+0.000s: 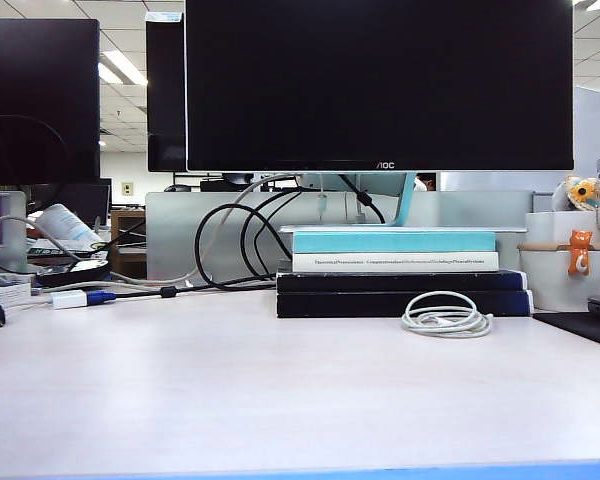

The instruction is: Unfold the white charging cable into a straight cable.

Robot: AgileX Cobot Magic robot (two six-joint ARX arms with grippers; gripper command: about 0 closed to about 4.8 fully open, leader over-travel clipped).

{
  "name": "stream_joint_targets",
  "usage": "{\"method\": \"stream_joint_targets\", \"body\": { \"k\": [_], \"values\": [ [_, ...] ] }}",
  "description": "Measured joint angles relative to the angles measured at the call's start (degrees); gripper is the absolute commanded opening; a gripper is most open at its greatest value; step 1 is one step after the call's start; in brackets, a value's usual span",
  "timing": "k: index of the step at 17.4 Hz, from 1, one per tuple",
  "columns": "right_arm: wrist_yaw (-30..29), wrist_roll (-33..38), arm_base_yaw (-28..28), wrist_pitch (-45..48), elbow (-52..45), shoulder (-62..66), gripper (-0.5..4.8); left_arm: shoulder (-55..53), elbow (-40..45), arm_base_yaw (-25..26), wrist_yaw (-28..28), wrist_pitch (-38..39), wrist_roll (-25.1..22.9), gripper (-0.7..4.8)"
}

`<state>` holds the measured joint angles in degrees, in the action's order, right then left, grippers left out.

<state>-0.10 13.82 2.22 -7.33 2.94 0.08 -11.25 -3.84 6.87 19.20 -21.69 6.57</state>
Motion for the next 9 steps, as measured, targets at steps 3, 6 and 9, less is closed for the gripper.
{"method": "stream_joint_targets", "body": {
  "k": [3,6,9],
  "values": [
    [6.14,0.09,-0.04,-1.53,4.87,0.00,-0.05,-4.42,-3.28,0.02,0.55,-0.87,0.79,-0.06],
    [7.30,0.48,-0.02,1.03,7.82,1.31,-0.05,-11.45,-13.18,-0.15,3.96,3.63,-1.73,-0.06],
    [9.01,0.92,-0.02,2.36,13.99,12.76,-0.05,-24.13,-28.41,-2.78,3.80,13.97,-10.51,-0.06]
  ]
}}
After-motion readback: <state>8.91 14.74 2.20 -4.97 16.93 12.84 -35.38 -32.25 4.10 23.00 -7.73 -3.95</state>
